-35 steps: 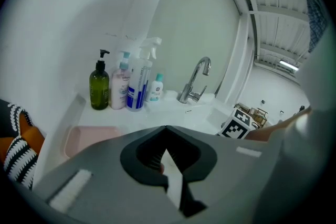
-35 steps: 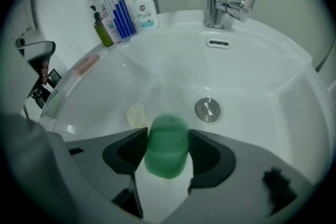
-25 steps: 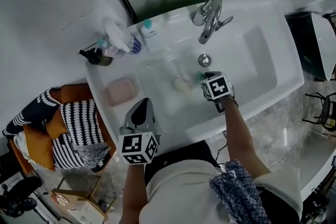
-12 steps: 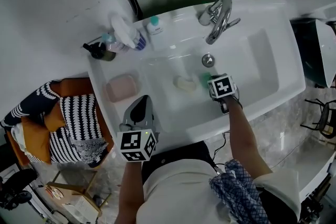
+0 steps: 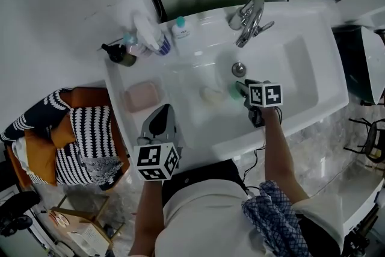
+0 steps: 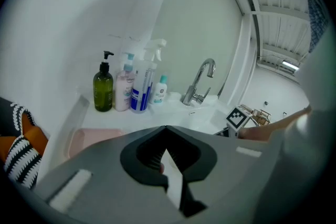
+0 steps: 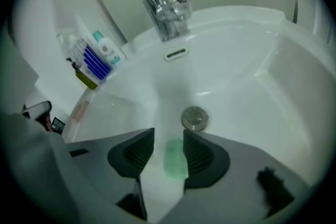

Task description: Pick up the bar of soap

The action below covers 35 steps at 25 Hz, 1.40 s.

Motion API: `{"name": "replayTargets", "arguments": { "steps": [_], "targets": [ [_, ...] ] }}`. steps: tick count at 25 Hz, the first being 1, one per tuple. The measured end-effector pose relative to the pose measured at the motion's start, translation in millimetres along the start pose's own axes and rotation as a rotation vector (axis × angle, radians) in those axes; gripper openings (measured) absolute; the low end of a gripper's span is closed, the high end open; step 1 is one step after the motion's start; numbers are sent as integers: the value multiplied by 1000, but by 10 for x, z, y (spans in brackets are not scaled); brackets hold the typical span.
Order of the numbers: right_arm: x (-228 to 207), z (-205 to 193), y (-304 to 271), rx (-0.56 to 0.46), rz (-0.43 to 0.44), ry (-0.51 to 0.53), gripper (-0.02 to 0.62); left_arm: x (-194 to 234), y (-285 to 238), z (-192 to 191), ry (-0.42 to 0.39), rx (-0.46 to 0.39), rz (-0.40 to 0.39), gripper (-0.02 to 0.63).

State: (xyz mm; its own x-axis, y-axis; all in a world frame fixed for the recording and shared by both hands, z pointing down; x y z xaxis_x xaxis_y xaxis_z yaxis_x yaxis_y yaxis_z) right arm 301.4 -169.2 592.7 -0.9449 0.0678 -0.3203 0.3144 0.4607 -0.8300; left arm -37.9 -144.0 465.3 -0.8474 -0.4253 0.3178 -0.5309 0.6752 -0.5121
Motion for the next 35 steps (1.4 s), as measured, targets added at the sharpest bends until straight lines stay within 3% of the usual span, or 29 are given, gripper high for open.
{"name": "replayTargets", "arguments": {
  "steps": [6, 16, 17, 18, 19, 26, 35],
  "targets": [
    [123, 163, 407, -194, -12, -46, 167, -11, 101, 22, 16, -23, -50, 8],
    [399, 148, 1052, -489, -34, -118, 164, 53, 441, 48, 38, -113, -8, 8],
    [448, 145, 1134, -534, -43, -118, 127, 53, 477, 35, 37, -119, -6, 8],
    [497, 138, 1215, -572, -53, -113, 39, 46, 510, 20, 34, -124, -6, 8],
    [549, 126, 1283, -595, -62, -102, 35, 33, 541, 2, 30, -129, -7, 8],
    [1034, -23, 1538, -644, -29, -22, 23, -16, 747, -83, 32, -162, -27, 8],
    [1632, -335, 1605, -660, -60, 72, 14, -33, 940, -126, 16, -187, -32, 8]
  ]
}}
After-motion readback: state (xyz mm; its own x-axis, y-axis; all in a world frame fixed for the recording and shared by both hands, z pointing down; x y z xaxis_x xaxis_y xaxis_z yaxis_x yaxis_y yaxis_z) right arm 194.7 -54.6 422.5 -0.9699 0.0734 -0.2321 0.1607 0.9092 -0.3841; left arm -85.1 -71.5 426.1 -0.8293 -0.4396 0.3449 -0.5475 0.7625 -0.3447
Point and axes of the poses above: the fingertips, and each gripper's own axes: y backward along the fingers, x to its left, z out of its top, the point moved 9 cm from there along y, backward along the fingers, and after that the axes turned 3 degrees about y, right-handed, at the moved point
